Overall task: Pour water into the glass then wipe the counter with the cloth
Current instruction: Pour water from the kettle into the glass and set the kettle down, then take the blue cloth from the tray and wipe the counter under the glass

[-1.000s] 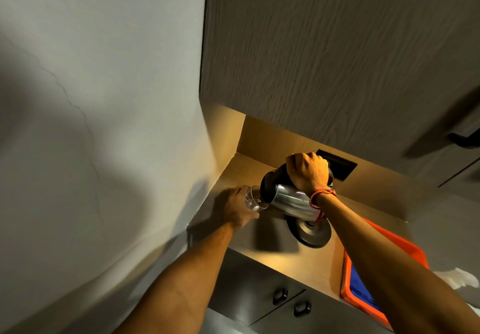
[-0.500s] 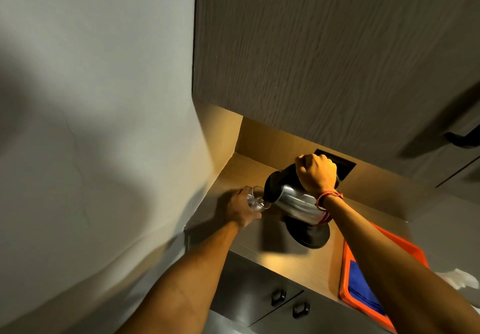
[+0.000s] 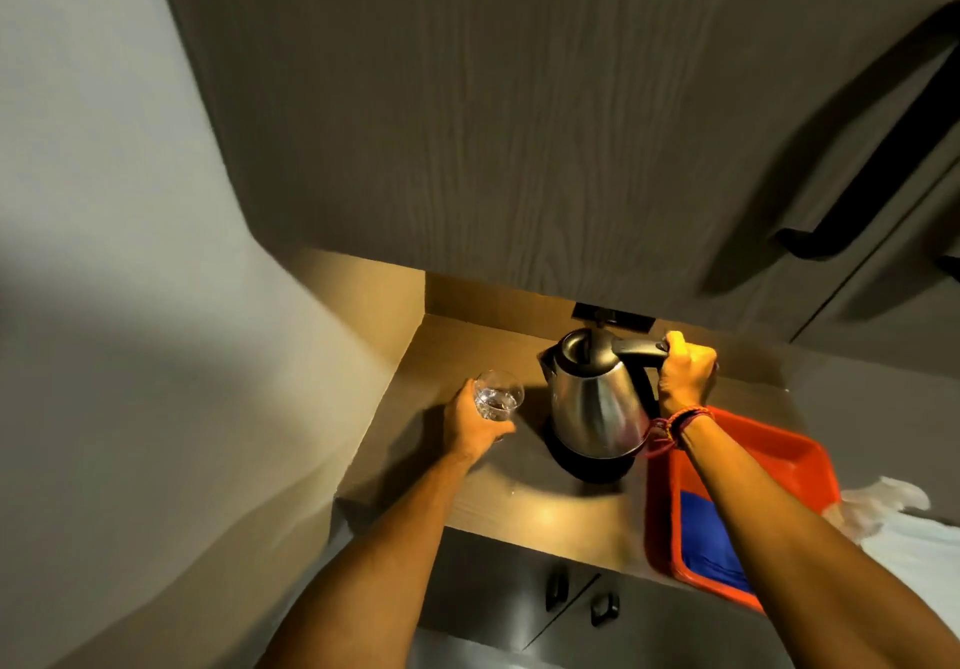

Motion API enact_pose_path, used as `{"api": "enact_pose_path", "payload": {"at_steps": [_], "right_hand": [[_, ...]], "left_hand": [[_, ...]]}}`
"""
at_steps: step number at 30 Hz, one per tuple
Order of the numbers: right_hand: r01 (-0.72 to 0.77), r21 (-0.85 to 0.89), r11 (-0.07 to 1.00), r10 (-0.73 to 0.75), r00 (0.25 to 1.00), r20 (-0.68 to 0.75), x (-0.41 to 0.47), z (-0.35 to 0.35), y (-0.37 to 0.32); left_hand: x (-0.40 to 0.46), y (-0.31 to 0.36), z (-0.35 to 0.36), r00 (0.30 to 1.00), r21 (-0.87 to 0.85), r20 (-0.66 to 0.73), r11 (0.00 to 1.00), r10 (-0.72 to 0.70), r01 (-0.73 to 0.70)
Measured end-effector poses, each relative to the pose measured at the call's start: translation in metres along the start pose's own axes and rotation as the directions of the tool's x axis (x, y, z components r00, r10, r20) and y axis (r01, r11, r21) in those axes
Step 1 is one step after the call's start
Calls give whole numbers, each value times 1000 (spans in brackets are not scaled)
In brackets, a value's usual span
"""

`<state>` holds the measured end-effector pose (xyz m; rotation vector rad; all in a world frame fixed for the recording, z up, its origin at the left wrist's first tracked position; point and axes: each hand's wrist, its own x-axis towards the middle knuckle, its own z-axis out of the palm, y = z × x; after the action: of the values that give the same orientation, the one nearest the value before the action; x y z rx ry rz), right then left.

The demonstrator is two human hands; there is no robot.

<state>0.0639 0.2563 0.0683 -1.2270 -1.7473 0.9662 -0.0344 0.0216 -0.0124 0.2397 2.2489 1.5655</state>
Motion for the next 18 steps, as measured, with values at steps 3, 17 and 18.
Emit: {"api": "enact_pose_path", "payload": {"at_steps": [3, 17, 18], "right_hand": [[-129, 67, 989, 129, 992, 10, 9, -9, 19], [-357, 475, 804, 297, 934, 199, 7, -20, 68], [-370, 486, 792, 306, 929, 210, 4, -22, 73]], "left_hand": [[1, -5, 10, 1000, -10, -3, 999, -30, 30], [10, -1, 29, 997, 1, -50, 998, 56, -56], [8, 3, 30, 993, 5, -64, 995, 102, -102]]}}
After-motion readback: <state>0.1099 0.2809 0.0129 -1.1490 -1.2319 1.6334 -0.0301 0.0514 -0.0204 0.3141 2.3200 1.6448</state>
